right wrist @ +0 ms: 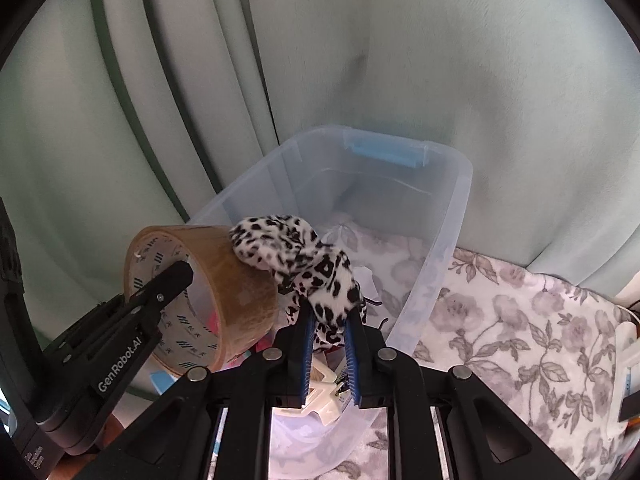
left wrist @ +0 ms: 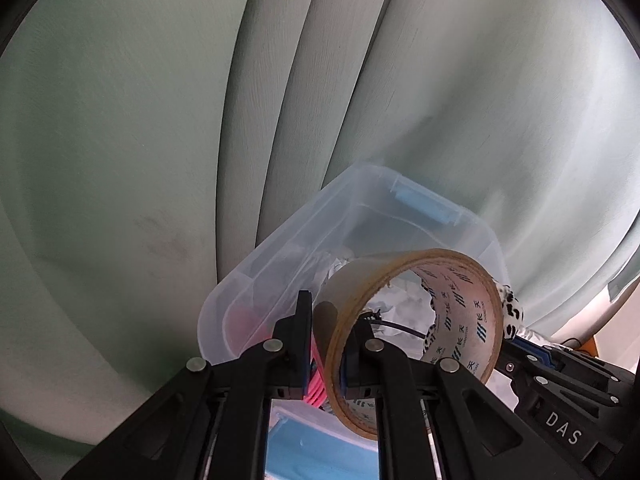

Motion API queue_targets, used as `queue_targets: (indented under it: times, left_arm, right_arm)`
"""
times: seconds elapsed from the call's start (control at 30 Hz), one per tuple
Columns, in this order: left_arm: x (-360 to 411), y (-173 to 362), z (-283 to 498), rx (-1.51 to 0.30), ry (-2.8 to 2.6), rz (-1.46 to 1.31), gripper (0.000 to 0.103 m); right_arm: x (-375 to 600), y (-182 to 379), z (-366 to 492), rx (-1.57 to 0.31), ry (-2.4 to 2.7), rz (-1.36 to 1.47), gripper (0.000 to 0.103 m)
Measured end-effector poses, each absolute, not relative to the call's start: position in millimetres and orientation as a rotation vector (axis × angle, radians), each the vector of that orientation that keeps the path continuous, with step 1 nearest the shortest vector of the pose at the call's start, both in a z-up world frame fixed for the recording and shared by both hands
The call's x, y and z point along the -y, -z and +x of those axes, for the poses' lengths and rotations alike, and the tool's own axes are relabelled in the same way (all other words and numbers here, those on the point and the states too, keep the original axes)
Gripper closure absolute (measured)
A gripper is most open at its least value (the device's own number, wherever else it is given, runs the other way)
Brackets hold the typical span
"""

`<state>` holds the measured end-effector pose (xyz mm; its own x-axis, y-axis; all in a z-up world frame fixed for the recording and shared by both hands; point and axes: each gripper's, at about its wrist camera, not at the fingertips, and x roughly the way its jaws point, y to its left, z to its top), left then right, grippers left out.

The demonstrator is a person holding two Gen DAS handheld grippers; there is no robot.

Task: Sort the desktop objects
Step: 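Carry the tape roll and scrunchie over the clear bin with both grippers, then open both grippers, dropping the tape roll and scrunchie into the bin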

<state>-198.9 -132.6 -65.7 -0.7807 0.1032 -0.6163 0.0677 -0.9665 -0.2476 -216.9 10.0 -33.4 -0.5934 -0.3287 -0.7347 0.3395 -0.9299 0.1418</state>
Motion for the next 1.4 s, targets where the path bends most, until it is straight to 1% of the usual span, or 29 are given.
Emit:
queue_targets:
  times: [0.13, 0.2, 0.27, 0.33, 0.43, 0.63, 0.7, 0.73, 1.03, 1.23, 1.4]
  left_arm:
    - [127.3, 70.2, -202.6, 0.406, -2.907, -1.061, 0.093]
    - [126.2, 70.6, -204.3, 0.405, -2.901, -1.064, 0.093]
    - [124.9, 69.4, -205.6, 0.402, -2.898, -1.061, 0.082]
    - [123.1, 68.1, -204.6, 0.388, -2.899, -1.063, 0.075]
    - [122.0, 66.1, -201.5, 0.377, -2.897, -1.066, 0.075]
    - [124.3, 52.0, -183.1, 0.380, -2.888, -1.036, 0.066]
    - [124.9, 46.1, -175.5, 0.378, -2.887, -1.023, 0.057]
    - [125.3, 43.2, -171.7, 0.378, -2.886, -1.016, 0.050]
    - [124.2, 28.2, -150.4, 0.341, -2.846, -1.006, 0.048]
    - [121.5, 24.0, -142.7, 0.304, -2.806, -1.023, 0.041]
    - [117.9, 28.5, -143.4, 0.273, -2.802, -1.051, 0.040]
  right_arm:
    - [-8.2, 35.4, -219.9, -0.025, 2.514, 1.164, 0.086]
    - [-8.0, 35.7, -221.2, -0.028, 2.514, 1.171, 0.081]
    - [-8.3, 35.6, -221.5, -0.029, 2.512, 1.175, 0.074]
    - [-8.8, 34.7, -220.9, -0.031, 2.515, 1.172, 0.069]
    - [-11.5, 31.0, -216.1, -0.032, 2.518, 1.164, 0.064]
    - [-15.2, 28.3, -213.6, -0.021, 2.525, 1.147, 0.057]
    - [-15.6, 24.8, -208.3, -0.017, 2.524, 1.138, 0.056]
    - [-15.2, 24.0, -206.4, -0.021, 2.522, 1.132, 0.055]
    - [-20.1, 11.9, -182.8, -0.032, 2.516, 1.101, 0.052]
    - [-23.1, 5.7, -171.5, -0.088, 2.500, 1.104, 0.048]
    - [-25.6, 5.9, -165.4, -0.093, 2.482, 1.108, 0.047]
